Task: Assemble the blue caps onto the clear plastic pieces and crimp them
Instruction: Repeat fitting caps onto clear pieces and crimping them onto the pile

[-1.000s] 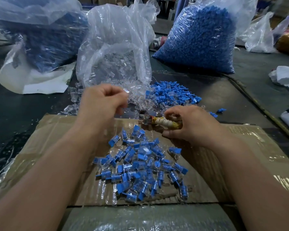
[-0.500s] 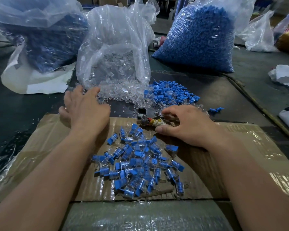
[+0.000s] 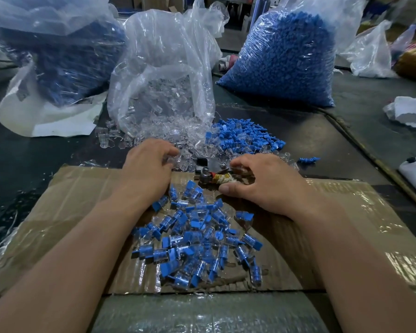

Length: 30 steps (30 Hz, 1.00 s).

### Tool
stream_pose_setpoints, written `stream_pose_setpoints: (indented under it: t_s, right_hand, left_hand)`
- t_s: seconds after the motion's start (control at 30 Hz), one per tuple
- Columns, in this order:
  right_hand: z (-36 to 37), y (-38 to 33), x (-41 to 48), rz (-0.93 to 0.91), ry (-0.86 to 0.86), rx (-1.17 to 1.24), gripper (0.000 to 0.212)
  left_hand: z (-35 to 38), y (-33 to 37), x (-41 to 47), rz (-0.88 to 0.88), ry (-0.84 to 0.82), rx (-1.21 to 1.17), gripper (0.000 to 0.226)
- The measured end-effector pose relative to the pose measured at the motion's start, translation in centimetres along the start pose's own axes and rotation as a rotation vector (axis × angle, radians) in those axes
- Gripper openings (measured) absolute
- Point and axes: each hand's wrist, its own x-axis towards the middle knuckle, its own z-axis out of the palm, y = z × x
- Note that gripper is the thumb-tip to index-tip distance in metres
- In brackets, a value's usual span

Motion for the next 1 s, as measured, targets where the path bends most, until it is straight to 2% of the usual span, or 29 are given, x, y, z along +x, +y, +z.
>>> stream_pose_setpoints:
  t_s: [0.1, 0.27, 0.4, 0.47, 0.57, 0.67, 0.73, 0.83, 0.9, 1.0]
  right_hand:
    - [-0.3, -0.2, 0.0, -0.017, 0.059, 0.023, 0.083]
    - [-0.4, 0.8, 0.4, -0.036, 0.314, 0.144, 0.028]
    - [-0.5, 2.1, 0.9, 0.068, 0.511, 0.25, 0.015]
    - [-0.4, 2.6, 1.2, 0.127, 0.546, 0.268, 0.015]
    - [-0.1, 3.2, 1.6, 0.176, 0.564, 0.26, 0.017]
    - [0.0, 3.4, 1.8, 0.182, 0.546, 0.237, 0.022]
    - [0.0, 3.1, 1.9, 0.121, 0.49, 0.206, 0.028]
    - [0.5, 2.7, 2.3, 0.02, 0.347, 0.104, 0.036]
    - [0.7, 2.7, 2.5, 0.041, 0.258, 0.042, 0.035]
    - [0.7, 2.9, 2.6, 0.07, 0.262, 0.053, 0.026]
  left_hand:
    - [-0.3, 0.3, -0.3, -0.052, 0.05, -0.095, 0.026]
    - [-0.4, 0.6, -0.3, -0.061, 0.17, -0.235, 0.022]
    - [-0.7, 0.8, -0.3, -0.159, 0.247, -0.522, 0.022]
    - [-0.8, 0.6, -0.2, -0.188, 0.257, -0.539, 0.022]
    - [-0.7, 0.5, 0.0, -0.219, 0.234, -0.531, 0.014]
    - [-0.8, 0.5, -0.1, -0.213, 0.213, -0.547, 0.018]
    - [-1.0, 0.6, -0.1, -0.208, 0.201, -0.605, 0.024]
    - [-1.1, 0.7, -0.3, -0.231, 0.172, -0.74, 0.02]
    - [-1.1, 0.7, -0.2, -0.238, 0.167, -0.766, 0.019]
    - [-1.1, 0.8, -0.2, -0.246, 0.156, -0.785, 0.017]
